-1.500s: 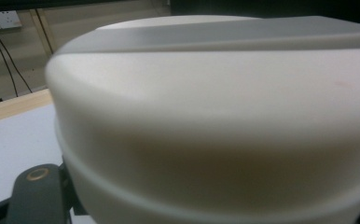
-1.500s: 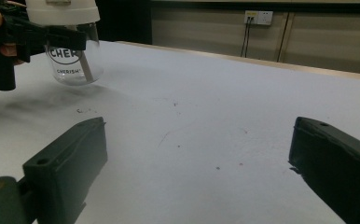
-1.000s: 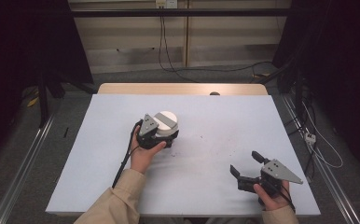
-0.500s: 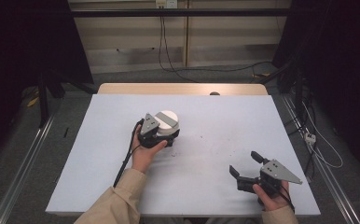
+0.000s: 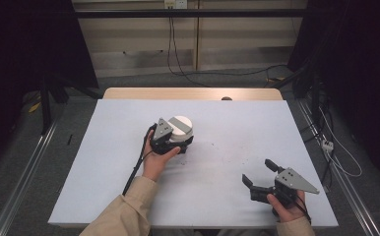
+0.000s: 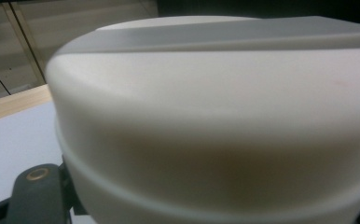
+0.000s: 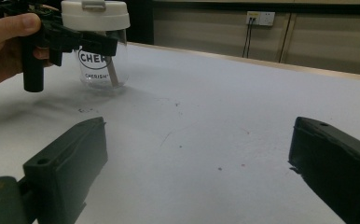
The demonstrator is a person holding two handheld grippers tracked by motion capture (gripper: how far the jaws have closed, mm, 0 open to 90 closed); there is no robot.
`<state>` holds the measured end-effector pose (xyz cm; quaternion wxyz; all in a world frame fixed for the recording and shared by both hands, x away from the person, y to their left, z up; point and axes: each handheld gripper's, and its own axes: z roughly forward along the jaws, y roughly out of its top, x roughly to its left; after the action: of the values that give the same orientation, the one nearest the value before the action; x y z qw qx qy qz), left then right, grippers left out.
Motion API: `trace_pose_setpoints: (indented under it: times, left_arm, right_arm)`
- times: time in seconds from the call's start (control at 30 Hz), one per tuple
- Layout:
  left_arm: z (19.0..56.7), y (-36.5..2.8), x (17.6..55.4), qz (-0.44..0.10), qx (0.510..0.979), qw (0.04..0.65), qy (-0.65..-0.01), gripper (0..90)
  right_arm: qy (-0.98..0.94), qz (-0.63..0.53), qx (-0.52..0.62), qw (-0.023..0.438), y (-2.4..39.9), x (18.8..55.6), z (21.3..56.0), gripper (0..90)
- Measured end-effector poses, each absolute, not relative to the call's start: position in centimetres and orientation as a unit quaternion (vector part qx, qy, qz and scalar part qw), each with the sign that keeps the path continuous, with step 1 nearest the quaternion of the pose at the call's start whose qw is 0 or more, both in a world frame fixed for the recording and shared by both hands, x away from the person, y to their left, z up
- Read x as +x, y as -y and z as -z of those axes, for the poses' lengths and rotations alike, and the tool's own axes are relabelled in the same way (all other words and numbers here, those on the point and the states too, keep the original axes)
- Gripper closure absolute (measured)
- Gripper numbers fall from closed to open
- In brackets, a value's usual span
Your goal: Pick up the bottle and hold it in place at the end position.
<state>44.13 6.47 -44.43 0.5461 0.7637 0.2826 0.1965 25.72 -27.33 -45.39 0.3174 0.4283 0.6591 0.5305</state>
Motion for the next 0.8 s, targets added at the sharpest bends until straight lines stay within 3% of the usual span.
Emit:
trace_pose_setpoints:
  times: [0.8]
  left_arm:
    - [44.58,-5.56,44.95,-0.193,0.764,0.549,-0.279,18.5]
  right_arm:
    - [-0.659,-0.529,0.43,0.319,27.35,25.71,45.41,3.8]
